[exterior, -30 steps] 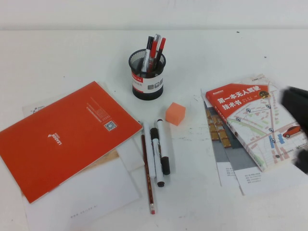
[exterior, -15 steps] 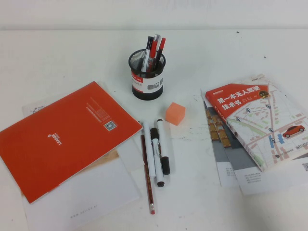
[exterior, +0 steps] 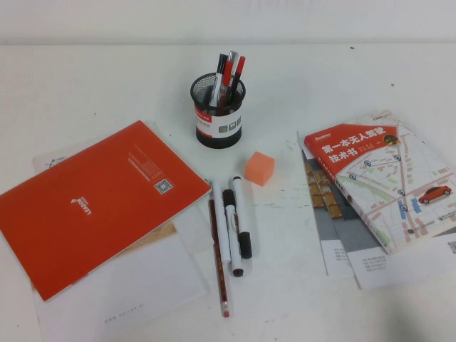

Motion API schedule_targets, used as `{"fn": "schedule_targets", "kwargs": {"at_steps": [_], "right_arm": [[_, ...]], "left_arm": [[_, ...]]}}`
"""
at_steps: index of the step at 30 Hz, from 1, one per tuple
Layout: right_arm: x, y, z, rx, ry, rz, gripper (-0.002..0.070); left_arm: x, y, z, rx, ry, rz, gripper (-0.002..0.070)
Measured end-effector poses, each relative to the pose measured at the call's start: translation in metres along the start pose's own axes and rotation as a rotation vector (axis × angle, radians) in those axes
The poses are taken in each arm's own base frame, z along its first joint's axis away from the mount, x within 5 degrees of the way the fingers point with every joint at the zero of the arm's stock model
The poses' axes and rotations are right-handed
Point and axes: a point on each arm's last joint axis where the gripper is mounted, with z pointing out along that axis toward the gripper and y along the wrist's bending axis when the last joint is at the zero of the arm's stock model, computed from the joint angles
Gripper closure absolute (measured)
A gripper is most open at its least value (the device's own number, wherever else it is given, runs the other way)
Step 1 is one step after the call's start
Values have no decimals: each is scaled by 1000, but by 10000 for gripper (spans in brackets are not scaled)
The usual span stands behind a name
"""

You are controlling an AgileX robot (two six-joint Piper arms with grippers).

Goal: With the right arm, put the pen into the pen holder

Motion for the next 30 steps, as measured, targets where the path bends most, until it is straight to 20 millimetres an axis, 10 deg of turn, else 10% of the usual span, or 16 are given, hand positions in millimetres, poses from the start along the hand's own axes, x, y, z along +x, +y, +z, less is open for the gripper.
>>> {"fn": "schedule_targets", "kwargs": {"at_steps": [30], "right_arm": [[12, -3, -5, 36, 91, 41, 695]], "left_arm": [[0, 0, 0, 0, 0, 0, 678]]}}
